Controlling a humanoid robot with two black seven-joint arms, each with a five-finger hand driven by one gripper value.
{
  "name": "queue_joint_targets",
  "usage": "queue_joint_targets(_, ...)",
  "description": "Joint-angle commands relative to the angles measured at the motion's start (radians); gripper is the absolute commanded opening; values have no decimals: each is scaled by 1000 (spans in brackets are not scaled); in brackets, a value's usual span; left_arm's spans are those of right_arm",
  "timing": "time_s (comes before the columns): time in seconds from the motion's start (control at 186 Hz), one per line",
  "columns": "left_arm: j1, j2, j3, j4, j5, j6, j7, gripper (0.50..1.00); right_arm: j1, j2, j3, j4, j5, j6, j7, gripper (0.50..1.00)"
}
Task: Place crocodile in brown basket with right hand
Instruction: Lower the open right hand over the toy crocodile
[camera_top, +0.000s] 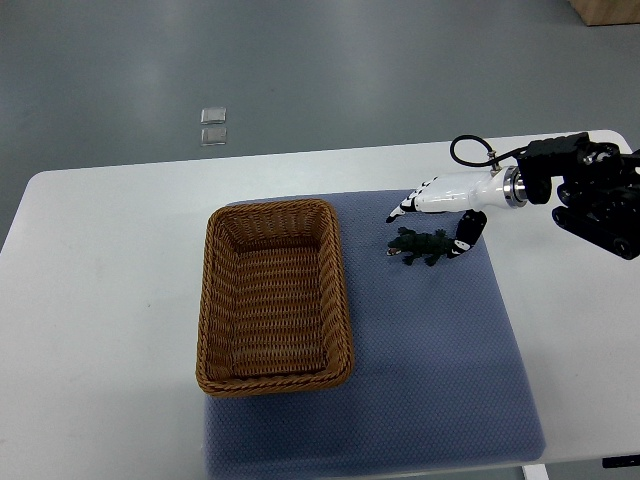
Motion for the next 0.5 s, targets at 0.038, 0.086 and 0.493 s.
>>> queue_joint_targets(0.038,0,0,0,0,0,0,0,1000,-8,16,-25,-30,-1,-18,0,928)
queue_joint_targets(0.086,0,0,0,0,0,-1,0,1000,-10,28,-39,-45,-1,-30,0,928)
queue_joint_targets(0.493,0,0,0,0,0,0,0,1000,-18,34,-62,-60,-1,-51,0,924)
